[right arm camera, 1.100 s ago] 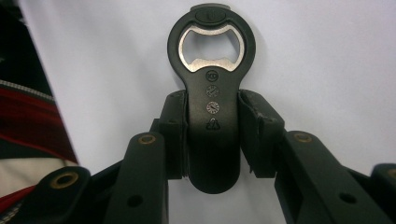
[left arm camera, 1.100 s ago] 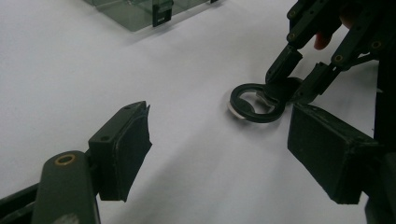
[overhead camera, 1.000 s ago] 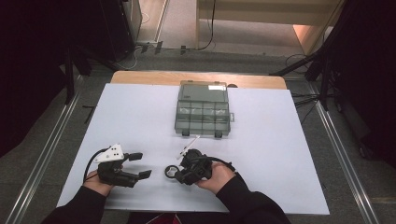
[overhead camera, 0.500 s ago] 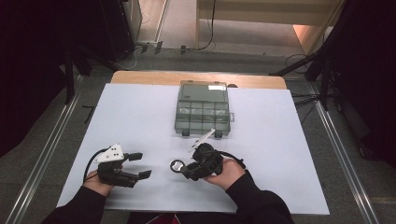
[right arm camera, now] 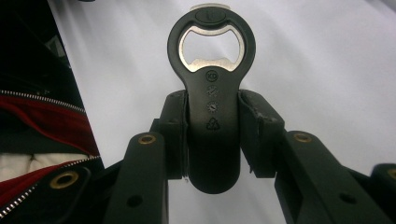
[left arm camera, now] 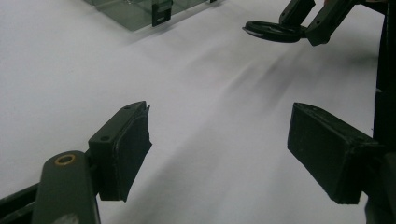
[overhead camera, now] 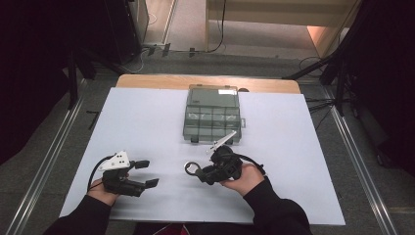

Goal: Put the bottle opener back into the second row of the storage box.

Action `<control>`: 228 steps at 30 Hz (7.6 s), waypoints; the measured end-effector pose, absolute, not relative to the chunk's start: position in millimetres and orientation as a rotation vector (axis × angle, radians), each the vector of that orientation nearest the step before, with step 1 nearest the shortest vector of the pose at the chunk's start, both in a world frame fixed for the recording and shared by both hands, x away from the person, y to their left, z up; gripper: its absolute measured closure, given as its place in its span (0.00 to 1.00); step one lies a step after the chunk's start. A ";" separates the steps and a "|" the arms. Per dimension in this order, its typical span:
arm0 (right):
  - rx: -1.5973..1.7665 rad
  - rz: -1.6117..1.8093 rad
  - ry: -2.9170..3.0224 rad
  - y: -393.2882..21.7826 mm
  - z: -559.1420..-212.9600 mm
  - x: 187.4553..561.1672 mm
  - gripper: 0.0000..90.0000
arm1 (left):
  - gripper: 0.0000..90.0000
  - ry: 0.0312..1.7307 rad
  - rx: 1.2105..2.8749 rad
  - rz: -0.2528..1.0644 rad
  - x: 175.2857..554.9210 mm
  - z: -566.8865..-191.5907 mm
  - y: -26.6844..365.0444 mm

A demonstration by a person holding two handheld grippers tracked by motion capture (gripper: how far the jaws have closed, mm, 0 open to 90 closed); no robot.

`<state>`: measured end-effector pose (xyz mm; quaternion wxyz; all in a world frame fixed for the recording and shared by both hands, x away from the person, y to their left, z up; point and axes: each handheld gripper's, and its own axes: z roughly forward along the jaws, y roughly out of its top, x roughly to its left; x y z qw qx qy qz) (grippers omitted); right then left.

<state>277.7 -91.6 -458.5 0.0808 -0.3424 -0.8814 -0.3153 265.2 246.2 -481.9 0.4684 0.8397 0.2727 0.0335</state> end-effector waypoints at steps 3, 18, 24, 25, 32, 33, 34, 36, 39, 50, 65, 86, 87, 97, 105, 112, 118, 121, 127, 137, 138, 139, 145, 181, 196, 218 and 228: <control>-1.037 -0.947 -2.632 -95.4 -457.5 278.8 0.74 | 0.23 0.670 2.050 0.080 265.4 -481.9 246.5; -1.093 -0.984 -2.611 -112.0 -454.9 285.4 0.74 | 0.23 0.667 2.054 0.080 265.0 -482.0 246.2; -1.125 -0.988 -2.603 -120.1 -455.1 289.3 0.74 | 0.23 0.666 2.052 0.080 265.0 -481.9 246.3; -1.125 -0.989 -2.603 -121.0 -455.1 289.7 0.74 | 0.23 0.666 2.052 0.080 264.9 -481.9 246.4; -1.159 -1.001 -2.596 -129.2 -454.7 294.7 0.74 | 0.23 0.666 2.054 0.081 265.0 -481.9 246.4; -1.165 -1.008 -2.594 -130.4 -454.5 295.7 0.74 | 0.23 0.666 2.054 0.081 265.0 -481.9 246.3; -1.172 -1.009 -2.593 -131.6 -454.0 296.7 0.74 | 0.23 0.666 2.055 0.082 265.0 -481.9 246.3; -1.183 -1.017 -2.588 -133.9 -453.0 298.6 0.74 | 0.23 0.666 2.055 0.080 264.9 -481.9 246.3; -1.196 -1.024 -2.583 -137.0 -451.5 301.2 0.74 | 0.23 0.669 2.051 0.086 265.0 -481.6 246.7; -1.197 -1.041 -2.579 -137.7 -448.1 313.0 0.74 | 0.23 0.673 2.060 0.083 265.3 -482.4 245.6; -1.179 -1.026 -2.608 -134.3 -440.9 326.6 0.74 | 0.23 0.683 2.067 0.090 266.4 -483.3 245.6; -1.157 -0.990 -2.637 -138.1 -430.9 367.1 0.74 | 0.23 0.677 2.071 0.085 266.0 -483.6 245.2; -1.157 -0.984 -2.644 -138.4 -430.7 369.3 0.74 | 0.23 0.676 2.072 0.085 266.0 -483.4 245.3; -1.103 -0.935 -2.693 -137.4 -427.8 387.5 0.74 | 0.23 0.673 2.069 0.084 265.8 -483.4 245.2; -1.002 -0.880 -2.757 -134.3 -425.5 401.3 0.74 | 0.23 0.672 2.068 0.083 265.7 -483.3 245.3; -0.910 -0.813 -2.803 -130.1 -426.9 414.9 0.74 | 0.23 0.671 2.066 0.083 265.5 -483.2 245.4; -0.831 -0.782 -2.823 -124.0 -427.8 424.7 0.74 | 0.23 0.673 2.068 0.080 265.7 -483.5 245.0; -0.747 -0.755 -2.871 -118.7 -430.3 427.6 0.74 | 0.23 0.674 2.066 0.079 265.5 -483.5 245.2; -0.731 -0.741 -2.910 -112.3 -438.6 433.7 0.74 | 0.23 0.675 2.066 0.078 265.8 -483.5 245.5; -0.917 -0.944 -2.879 -129.2 -438.8 417.1 0.44 | 0.23 0.675 2.070 0.078 266.4 -483.9 245.9; -0.936 -0.970 -2.851 -131.8 -438.9 413.3 0.42 | 0.23 0.675 2.070 0.077 266.4 -484.0 245.9; -0.958 -0.991 -2.830 -134.2 -439.2 409.1 0.40 | 0.23 0.676 2.072 0.078 266.5 -484.1 245.9; -1.047 -1.095 -2.735 -143.6 -436.9 379.0 0.29 | 0.23 0.681 2.069 0.081 266.4 -483.9 245.2; -1.131 -1.304 -2.735 -167.7 -460.0 295.1 0.28 | 0.23 0.681 2.071 0.073 267.3 -484.1 244.9; -1.171 -1.325 -2.721 -188.4 -470.5 272.8 0.28 | 0.23 0.679 2.078 0.077 266.6 -483.7 245.1; -1.237 -1.308 -2.714 -224.3 -485.0 243.3 0.26 | 0.23 0.674 2.074 0.076 265.8 -483.4 244.6; -1.293 -1.335 -2.702 -239.4 -490.6 232.3 0.26 | 0.23 0.674 2.067 0.078 265.2 -482.9 244.7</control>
